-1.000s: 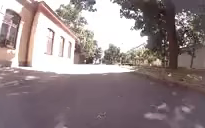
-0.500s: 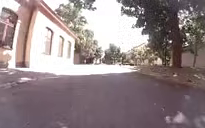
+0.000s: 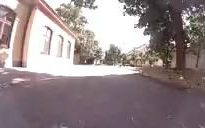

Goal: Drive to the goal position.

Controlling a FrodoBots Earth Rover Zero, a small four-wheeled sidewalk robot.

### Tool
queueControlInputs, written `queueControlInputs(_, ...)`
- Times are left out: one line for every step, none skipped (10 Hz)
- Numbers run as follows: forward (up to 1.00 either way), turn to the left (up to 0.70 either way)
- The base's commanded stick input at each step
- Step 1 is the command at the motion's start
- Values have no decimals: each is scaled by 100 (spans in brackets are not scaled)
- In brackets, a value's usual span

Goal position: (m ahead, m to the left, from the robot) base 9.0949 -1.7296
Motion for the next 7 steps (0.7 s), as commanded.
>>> queueControlInputs(85, 0)
queueControlInputs(85, 0)
queueControlInputs(85, 0)
queueControlInputs(85, 0)
queueControlInputs(85, 0)
queueControlInputs(85, 0)
queueControlInputs(85, 0)
